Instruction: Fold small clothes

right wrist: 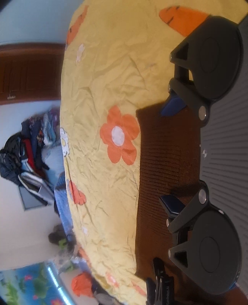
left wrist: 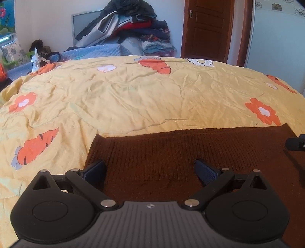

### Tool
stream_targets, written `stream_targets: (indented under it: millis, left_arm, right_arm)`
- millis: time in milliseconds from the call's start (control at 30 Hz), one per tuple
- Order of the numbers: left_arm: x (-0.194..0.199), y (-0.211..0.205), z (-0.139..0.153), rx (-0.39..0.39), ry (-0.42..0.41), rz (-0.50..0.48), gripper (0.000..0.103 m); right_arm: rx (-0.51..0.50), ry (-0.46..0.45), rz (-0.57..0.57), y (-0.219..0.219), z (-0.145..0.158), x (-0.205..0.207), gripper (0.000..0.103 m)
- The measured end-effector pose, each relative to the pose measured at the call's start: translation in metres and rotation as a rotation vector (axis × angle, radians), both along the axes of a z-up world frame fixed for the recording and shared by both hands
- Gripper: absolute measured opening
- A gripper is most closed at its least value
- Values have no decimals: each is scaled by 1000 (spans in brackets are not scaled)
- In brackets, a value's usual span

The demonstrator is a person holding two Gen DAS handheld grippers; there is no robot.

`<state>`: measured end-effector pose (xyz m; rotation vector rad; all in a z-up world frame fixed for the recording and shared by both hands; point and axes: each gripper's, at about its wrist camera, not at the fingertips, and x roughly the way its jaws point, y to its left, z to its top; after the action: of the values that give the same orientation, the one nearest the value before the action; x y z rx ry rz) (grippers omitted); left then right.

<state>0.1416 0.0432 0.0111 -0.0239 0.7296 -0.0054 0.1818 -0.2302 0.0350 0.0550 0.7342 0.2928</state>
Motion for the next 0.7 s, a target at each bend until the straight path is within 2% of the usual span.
stream_targets:
  millis: [33, 100, 133, 200, 233, 333, 467, 533, 567, 633, 667, 700]
  left_arm:
    - [0, 0, 0, -2, 0, 0, 102]
    - [0, 0, 0, -1, 0, 0, 102]
    - [1, 0, 0, -1, 0, 0, 102]
    - [1, 1, 0, -4, 0, 0, 102]
    - [1, 1, -1, -4, 0, -1, 103]
    - [1, 2, -1, -6, 0, 0, 103]
    - [1, 2, 0, -1, 6, 2, 103]
    - [-1, 1, 5, 12, 34, 22, 103]
    - [-6, 0, 10, -7, 52, 26, 103]
    - [-23, 0, 20, -98, 54, -14, 103]
    - [-32, -1, 22, -115, 46, -37, 103]
    - [-38, -4, 21, -101, 44, -47, 103]
  right_arm:
    - [-3, -8, -20, 4, 5, -5, 97]
    - [17, -38, 20, 11, 11, -13, 103]
    - [-4, -39, 36, 14, 8, -14, 103]
    - [-110, 23, 24, 17, -13, -7, 103]
    - [-119, -27, 35, 15, -17, -11, 103]
    - [-37, -16, 13, 3, -16, -7, 103]
    - [-65, -20, 13, 8, -18, -7, 103]
    - [-79, -22, 10, 10, -18, -7, 103]
    - [-81, -22, 9, 10, -18, -7, 103]
    - [-76, -23, 3, 10, -18, -9, 103]
    - [-72, -24, 0, 9, -18, -9, 103]
    - [-70, -24, -4, 9, -18, -9, 103]
